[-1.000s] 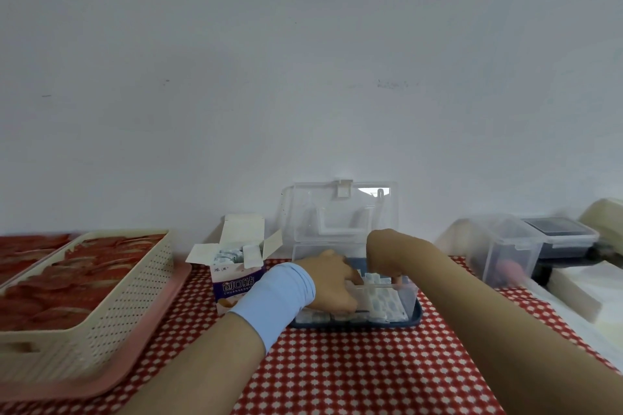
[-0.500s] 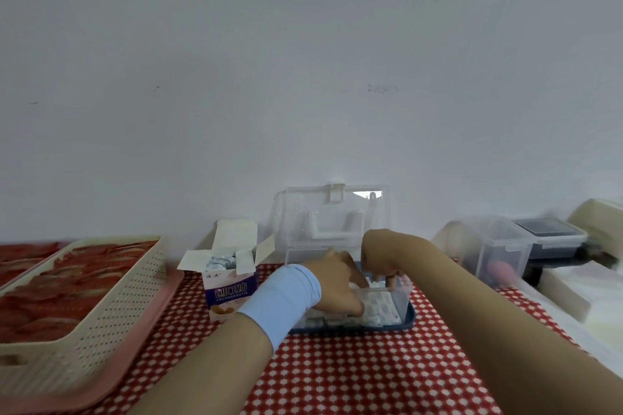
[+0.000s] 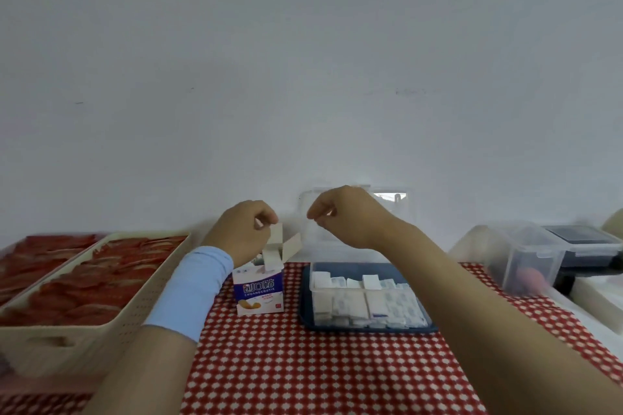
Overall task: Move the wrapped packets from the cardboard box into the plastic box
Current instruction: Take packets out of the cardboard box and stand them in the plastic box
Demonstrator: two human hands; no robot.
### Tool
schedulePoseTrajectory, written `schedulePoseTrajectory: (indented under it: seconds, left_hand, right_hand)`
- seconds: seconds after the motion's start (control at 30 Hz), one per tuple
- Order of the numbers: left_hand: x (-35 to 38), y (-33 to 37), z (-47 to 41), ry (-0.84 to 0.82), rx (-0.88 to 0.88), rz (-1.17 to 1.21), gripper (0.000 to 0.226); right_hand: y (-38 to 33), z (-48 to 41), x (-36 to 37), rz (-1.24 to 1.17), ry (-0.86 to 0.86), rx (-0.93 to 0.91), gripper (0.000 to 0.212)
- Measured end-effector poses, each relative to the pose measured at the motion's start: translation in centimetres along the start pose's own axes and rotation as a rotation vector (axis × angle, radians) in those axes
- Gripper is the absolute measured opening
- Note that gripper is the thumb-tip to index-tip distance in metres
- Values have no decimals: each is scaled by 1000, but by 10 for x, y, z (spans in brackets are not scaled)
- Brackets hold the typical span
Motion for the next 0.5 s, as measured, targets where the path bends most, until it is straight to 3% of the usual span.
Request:
schedulePoseTrajectory:
  seconds: [0.2, 0.4, 0.5]
  left_hand:
    - [6, -56, 16, -104, -164, -14, 16]
    - [8, -50, 24, -143, -45, -48, 27]
    - [4, -51, 24, -125, -46, -11, 28]
  right_hand:
    - [-15, -17, 45, 107, -101, -37, 34]
    - [-33, -15, 80, 298, -418, -54, 63]
    - [-32, -29, 90, 347, -352, -91, 30]
Point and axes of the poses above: each hand's wrist, its own z-axis away from the middle knuckle, its own x-axis out of the palm, y = z × x, the point moved 5 cm from there along -z, towards the middle knuckle, and after that the axes turned 9 degrees about -z, right-handed, at the moved point
